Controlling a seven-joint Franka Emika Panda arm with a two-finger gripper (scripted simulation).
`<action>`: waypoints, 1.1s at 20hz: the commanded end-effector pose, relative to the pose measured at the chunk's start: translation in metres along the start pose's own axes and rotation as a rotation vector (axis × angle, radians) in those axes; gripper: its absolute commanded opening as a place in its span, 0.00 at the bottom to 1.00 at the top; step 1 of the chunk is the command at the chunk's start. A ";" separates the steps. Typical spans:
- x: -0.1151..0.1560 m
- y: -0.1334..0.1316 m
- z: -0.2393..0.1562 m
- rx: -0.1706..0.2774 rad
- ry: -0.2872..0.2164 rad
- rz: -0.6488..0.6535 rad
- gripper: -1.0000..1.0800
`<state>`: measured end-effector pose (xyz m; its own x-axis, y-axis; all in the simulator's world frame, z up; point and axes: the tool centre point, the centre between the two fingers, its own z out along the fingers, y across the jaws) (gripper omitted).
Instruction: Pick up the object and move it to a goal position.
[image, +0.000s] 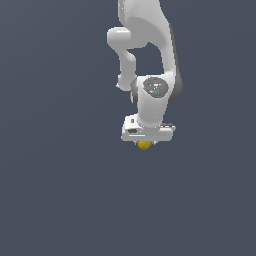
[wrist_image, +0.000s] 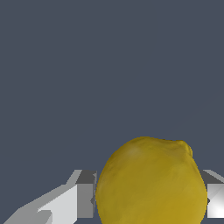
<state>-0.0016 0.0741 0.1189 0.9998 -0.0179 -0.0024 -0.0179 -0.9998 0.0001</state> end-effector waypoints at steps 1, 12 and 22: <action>-0.004 0.007 -0.027 0.001 0.002 0.000 0.00; -0.022 0.039 -0.161 0.001 0.002 0.001 0.00; -0.035 0.066 -0.273 0.001 0.002 0.001 0.00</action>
<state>-0.0344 0.0123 0.3755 0.9998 -0.0187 0.0001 -0.0187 -0.9998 -0.0011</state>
